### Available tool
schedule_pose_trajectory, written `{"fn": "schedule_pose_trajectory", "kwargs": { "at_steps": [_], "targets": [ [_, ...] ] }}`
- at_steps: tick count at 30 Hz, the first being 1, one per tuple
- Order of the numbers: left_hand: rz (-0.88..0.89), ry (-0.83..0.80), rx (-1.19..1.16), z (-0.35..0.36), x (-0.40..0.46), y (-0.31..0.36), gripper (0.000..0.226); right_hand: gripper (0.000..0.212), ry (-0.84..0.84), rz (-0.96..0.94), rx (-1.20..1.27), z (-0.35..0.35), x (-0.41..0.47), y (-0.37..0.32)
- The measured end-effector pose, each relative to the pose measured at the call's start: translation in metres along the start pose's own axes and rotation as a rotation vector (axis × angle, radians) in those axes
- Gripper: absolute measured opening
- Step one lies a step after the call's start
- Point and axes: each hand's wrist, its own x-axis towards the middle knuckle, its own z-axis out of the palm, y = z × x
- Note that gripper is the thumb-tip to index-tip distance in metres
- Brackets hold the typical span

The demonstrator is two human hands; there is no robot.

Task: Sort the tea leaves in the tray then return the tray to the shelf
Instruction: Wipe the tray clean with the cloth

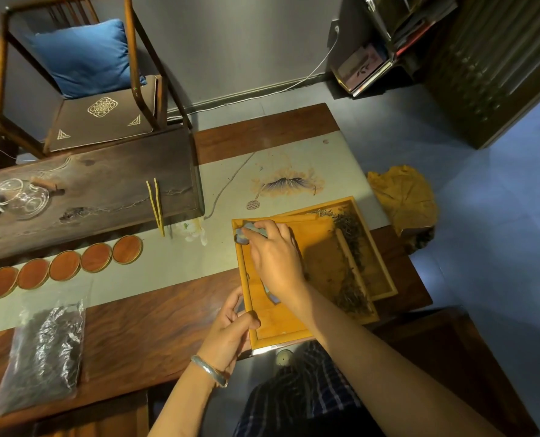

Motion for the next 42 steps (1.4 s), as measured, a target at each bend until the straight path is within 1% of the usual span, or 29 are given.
{"fn": "schedule_pose_trajectory", "kwargs": {
  "at_steps": [3,5,8,9,12,15,17,19,23,28,30,32,35,38,40,42],
  "targets": [
    [0.008,0.012,0.014,-0.003,0.0,-0.002,0.062,0.033,0.024,0.023,0.014,-0.002,-0.003,0.019],
    [0.019,0.017,0.037,-0.005,0.0,-0.001,0.06,0.035,0.021,0.059,-0.009,-0.007,-0.005,0.036],
    [0.021,0.014,0.058,-0.009,0.001,-0.002,0.06,0.035,0.068,0.128,-0.015,-0.018,-0.001,0.05],
    [0.017,0.02,0.059,-0.009,0.002,-0.001,0.06,0.033,0.095,0.125,0.026,-0.022,0.001,0.048],
    [0.016,0.019,0.07,-0.006,0.004,0.002,0.062,0.028,0.175,0.009,0.178,-0.027,0.002,0.026],
    [0.017,-0.002,0.027,-0.001,0.005,0.004,0.061,0.025,0.142,-0.018,0.291,-0.022,0.002,0.001],
    [0.014,0.0,0.004,0.001,0.005,0.004,0.063,0.024,0.125,-0.009,0.317,-0.015,0.001,-0.009],
    [0.021,0.002,-0.013,0.002,0.005,0.005,0.064,0.023,0.11,0.016,0.317,-0.009,-0.001,-0.011],
    [0.044,-0.006,-0.052,0.002,0.002,0.003,0.063,0.02,0.155,0.06,0.297,-0.005,-0.003,-0.003],
    [0.072,0.032,-0.004,-0.006,0.001,0.006,0.058,0.018,0.09,0.156,0.149,-0.016,0.003,0.04],
    [0.075,0.041,0.019,-0.009,0.002,0.007,0.056,0.016,0.09,0.197,0.18,-0.024,0.007,0.05],
    [0.072,0.048,0.022,-0.01,0.004,0.009,0.06,0.017,0.103,0.156,0.231,-0.029,0.012,0.046],
    [0.064,0.033,-0.004,-0.008,0.008,0.012,0.061,0.021,0.069,0.008,0.239,-0.028,0.01,0.026],
    [0.067,0.012,-0.018,-0.004,0.009,0.015,0.058,0.022,0.077,-0.118,0.248,-0.017,-0.005,0.007],
    [0.08,0.009,-0.01,-0.003,0.009,0.015,0.056,0.022,0.062,-0.127,0.235,-0.011,-0.013,0.007],
    [0.078,0.016,-0.014,-0.002,0.008,0.014,0.054,0.023,0.054,-0.078,0.223,-0.009,-0.015,0.018]
  ]
}}
